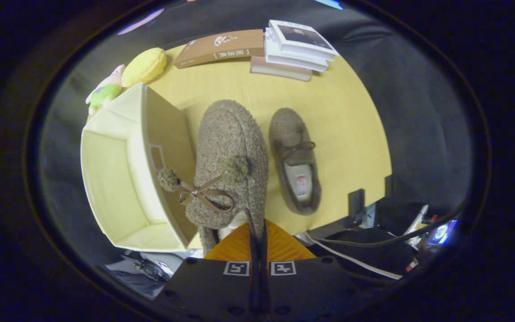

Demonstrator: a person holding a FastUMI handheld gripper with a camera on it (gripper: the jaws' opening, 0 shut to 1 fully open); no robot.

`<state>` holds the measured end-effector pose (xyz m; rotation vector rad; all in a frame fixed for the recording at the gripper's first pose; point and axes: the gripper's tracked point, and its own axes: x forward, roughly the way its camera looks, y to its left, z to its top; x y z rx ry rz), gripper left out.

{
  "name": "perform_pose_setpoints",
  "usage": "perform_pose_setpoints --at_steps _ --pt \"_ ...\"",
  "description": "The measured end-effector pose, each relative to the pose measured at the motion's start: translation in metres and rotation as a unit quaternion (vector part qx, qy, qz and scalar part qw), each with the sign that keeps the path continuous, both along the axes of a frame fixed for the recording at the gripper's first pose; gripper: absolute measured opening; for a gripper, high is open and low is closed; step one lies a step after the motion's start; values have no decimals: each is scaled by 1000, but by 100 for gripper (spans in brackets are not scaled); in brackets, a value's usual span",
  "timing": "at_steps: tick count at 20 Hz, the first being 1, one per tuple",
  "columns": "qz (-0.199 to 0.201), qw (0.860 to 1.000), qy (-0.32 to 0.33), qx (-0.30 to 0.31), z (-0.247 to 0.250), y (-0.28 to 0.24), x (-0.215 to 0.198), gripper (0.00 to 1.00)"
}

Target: Open the storage box then place both shoes into the box .Put the left shoe in first, then the right shoe, with the right side of both shoes facing outward in a uniform manner.

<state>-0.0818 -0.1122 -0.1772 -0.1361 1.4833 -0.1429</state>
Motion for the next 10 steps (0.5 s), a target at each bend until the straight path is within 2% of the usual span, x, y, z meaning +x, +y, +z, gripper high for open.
perform_pose_setpoints --at_steps 3,5,7,10 --pt "37 999 -5 -34 42 4 4 4" --pt "64 997 -20 -38 62 23 14 4" --pt "93 995 -39 -25 72 56 26 4" --pt "117 991 -58 22 68 107 38 4"
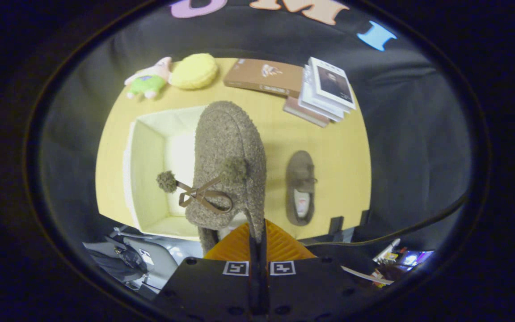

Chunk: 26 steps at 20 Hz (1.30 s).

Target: Open the storage box then place both shoes into the box .Put the left shoe in first, then the right shoe, with the right side of both shoes facing outward in a uniform manner.

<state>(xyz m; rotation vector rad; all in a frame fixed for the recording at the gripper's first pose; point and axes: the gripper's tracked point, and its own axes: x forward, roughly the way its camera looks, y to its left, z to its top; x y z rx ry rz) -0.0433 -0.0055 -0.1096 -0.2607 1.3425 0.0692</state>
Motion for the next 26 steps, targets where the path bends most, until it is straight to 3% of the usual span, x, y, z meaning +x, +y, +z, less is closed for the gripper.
perform_pose_setpoints --at_steps 10,14,18,22,26 --pt "8 997 51 63 -99 94 5 3" --pt "41 995 79 39 -143 112 4 3" --pt "51 992 92 71 -173 141 1 4" --pt "71 992 90 57 -190 141 3 4" --pt "83 990 103 54 -199 136 -2 11"
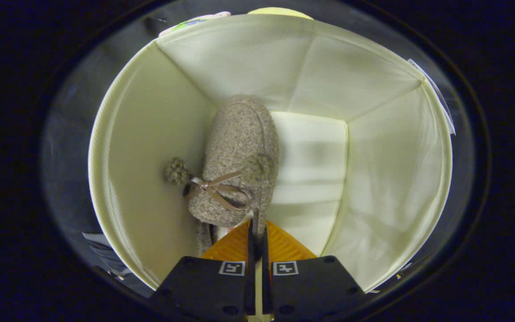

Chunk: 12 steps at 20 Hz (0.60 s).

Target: Open the storage box then place both shoes into the box .Put the left shoe in first, then the right shoe, with the right side of both shoes facing outward in a uniform manner.

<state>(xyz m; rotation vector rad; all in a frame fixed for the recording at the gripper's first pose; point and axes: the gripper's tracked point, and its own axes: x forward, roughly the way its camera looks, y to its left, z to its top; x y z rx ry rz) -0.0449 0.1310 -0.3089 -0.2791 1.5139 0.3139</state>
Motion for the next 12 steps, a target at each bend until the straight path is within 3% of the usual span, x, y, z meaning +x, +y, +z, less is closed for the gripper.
perform_pose_setpoints --at_steps 2,7,11,12 --pt "7 1000 11 9 3 1 -5 16" --pt "4 999 28 35 29 -7 -17 63" --pt "-33 998 15 53 61 -18 -14 100" --pt "-38 997 6 61 71 -20 -12 100"
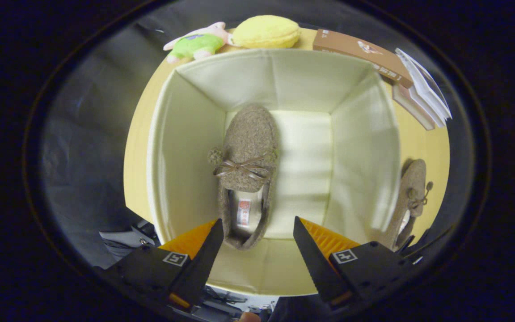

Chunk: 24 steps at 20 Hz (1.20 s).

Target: Open the storage box then place both shoes into the box .Put the left shoe in first, then the right shoe, with the right side of both shoes facing outward in a uniform manner.

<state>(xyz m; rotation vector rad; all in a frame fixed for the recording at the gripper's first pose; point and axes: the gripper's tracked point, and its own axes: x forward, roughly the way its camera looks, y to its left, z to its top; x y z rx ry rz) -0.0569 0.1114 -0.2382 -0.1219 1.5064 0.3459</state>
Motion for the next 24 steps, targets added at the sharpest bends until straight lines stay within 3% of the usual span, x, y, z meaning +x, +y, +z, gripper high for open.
perform_pose_setpoints --at_steps 5,11,20,24 --pt "-12 999 -47 -6 45 -33 11 100" --pt "-29 992 -68 -105 73 -128 10 100" --pt "-101 975 -62 -186 53 -242 23 100" --pt "-128 970 -46 -203 24 -285 28 95"
